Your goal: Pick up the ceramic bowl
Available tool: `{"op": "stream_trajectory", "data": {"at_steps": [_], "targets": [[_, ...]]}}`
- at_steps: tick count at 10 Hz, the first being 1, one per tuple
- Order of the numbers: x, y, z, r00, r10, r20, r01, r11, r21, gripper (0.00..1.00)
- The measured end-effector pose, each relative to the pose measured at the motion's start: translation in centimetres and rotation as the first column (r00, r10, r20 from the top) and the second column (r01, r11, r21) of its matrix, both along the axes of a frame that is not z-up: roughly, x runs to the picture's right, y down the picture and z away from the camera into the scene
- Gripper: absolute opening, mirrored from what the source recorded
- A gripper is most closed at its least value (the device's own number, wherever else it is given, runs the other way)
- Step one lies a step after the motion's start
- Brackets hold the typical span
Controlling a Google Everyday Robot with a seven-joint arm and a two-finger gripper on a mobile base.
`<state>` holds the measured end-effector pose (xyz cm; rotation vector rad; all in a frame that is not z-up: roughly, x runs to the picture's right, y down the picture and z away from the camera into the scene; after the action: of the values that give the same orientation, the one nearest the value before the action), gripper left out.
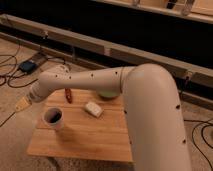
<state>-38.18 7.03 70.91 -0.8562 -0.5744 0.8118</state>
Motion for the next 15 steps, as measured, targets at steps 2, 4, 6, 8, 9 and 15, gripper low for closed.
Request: {"op": "stream_trajectory", "data": {"at_steps": [2, 4, 6, 8, 9, 15], "targets": [[1.4, -1.0, 1.0, 0.999, 0.005, -0.034, -0.004, 0.9996, 0.028, 0.75], [6.1, -3.5, 4.1, 0.991, 0.027, -0.131, -0.016, 0.9964, 0.083, 0.75], [10.7, -5.5, 6.5, 0.973, 0.048, -0.227, -0.020, 0.9923, 0.123, 0.75], [14.8, -6.5, 8.5, 0.945, 0.045, -0.325, 0.002, 0.9897, 0.143, 0.75], [17.4, -7.0, 9.6, 0.921, 0.042, -0.386, 0.015, 0.9893, 0.145, 0.75], [26.5, -5.8, 15.1, 0.775, -0.060, -0.629, 0.123, 0.9908, 0.057, 0.75]]}}
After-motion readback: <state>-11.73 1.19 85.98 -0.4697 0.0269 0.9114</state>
